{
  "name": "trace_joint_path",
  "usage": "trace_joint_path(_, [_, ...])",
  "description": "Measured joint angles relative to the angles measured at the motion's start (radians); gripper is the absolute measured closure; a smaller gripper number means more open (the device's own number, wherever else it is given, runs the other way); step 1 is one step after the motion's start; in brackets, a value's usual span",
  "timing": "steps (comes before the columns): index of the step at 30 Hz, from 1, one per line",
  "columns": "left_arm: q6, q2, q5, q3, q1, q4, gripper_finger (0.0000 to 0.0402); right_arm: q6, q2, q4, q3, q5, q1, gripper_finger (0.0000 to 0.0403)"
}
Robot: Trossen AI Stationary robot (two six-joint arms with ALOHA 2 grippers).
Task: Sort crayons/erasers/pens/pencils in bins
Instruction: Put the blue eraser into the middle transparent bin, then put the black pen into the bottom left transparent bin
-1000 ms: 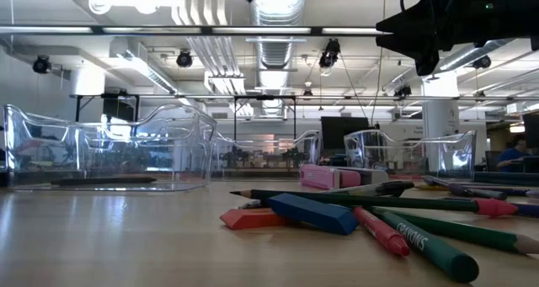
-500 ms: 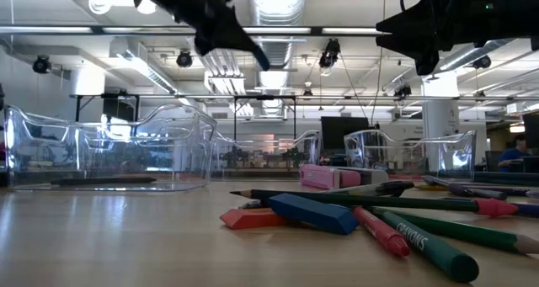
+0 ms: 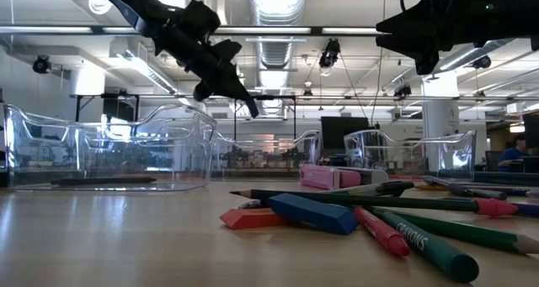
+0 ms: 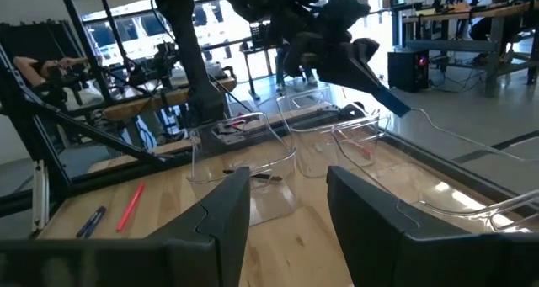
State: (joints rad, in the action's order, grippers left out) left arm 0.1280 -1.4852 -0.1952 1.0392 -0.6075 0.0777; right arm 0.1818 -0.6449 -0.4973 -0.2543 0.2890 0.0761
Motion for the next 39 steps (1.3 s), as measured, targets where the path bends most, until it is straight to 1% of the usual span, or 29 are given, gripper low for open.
trace_joint_path(2, [0.000,-0.013,0.007,0.010,0.000,-0.007,0.0390,0.000,0.000,0.002,0.000,0.000,0.000,0.0255])
trace_joint_path(4, [0.002,-0.019,0.009,0.013,0.000,-0.003,0.0370,0.000,0.000,0.007,0.000,0.000,0.000,0.0255])
trace_joint_path(10, [0.021,0.003,0.011,0.013,0.000,0.000,0.0286,0.000,0.000,0.026,0.000,0.000,0.000,0.0255])
trace_joint_path(13, [0.022,0.065,0.010,0.013,0.001,-0.001,0.0254,0.001,0.000,0.030,0.000,0.000,0.000,0.0255])
trace_joint_path(15, [0.055,0.125,-0.021,0.013,0.019,-0.010,0.0243,0.035,0.000,0.040,0.000,0.000,0.000,0.0255])
trace_joint_path(17, [0.073,0.192,-0.075,-0.006,0.074,-0.045,0.0241,0.066,0.000,0.051,0.000,0.000,0.000,0.0255])
trace_joint_path(19, [0.065,0.257,-0.080,-0.031,0.166,-0.073,0.0245,0.069,0.000,0.054,0.000,-0.010,0.000,0.0255])
trace_joint_path(21, [0.032,0.315,-0.024,-0.054,0.275,-0.078,0.0252,0.060,0.000,0.056,-0.002,-0.041,0.001,0.0255])
trace_joint_path(22, [0.018,0.344,0.025,-0.069,0.340,-0.087,0.0256,0.056,0.000,0.068,-0.009,-0.051,0.003,0.0255])
trace_joint_path(24, [-0.008,0.391,0.150,-0.118,0.478,-0.143,0.0263,0.058,0.000,0.126,-0.037,-0.038,0.011,0.0255])
trace_joint_path(26, [-0.034,0.413,0.291,-0.189,0.631,-0.252,0.0269,0.066,-0.010,0.208,-0.069,-0.002,0.016,0.0255])
trace_joint_path(28, [-0.081,0.407,0.418,-0.270,0.771,-0.388,0.0273,0.069,-0.033,0.260,-0.098,0.011,0.021,0.0255])
trace_joint_path(31, [-0.154,0.390,0.575,-0.369,0.936,-0.585,0.0274,0.069,-0.101,0.264,-0.136,-0.008,0.053,0.0255])
trace_joint_path(33, [-0.175,0.388,0.649,-0.412,1.011,-0.682,0.0274,0.057,-0.155,0.262,-0.166,-0.010,0.087,0.0255])
trace_joint_path(35, [-0.179,0.387,0.703,-0.443,1.055,-0.698,0.0274,0.037,-0.211,0.279,-0.202,-0.012,0.117,0.0255])
trace_joint_path(37, [-0.160,0.387,0.732,-0.462,1.078,-0.692,0.0274,0.035,-0.270,0.331,-0.240,-0.013,0.141,0.0255])
trace_joint_path(39, [-0.137,0.389,0.733,-0.471,1.082,-0.698,0.0275,0.047,-0.328,0.393,-0.275,-0.012,0.163,0.0255])
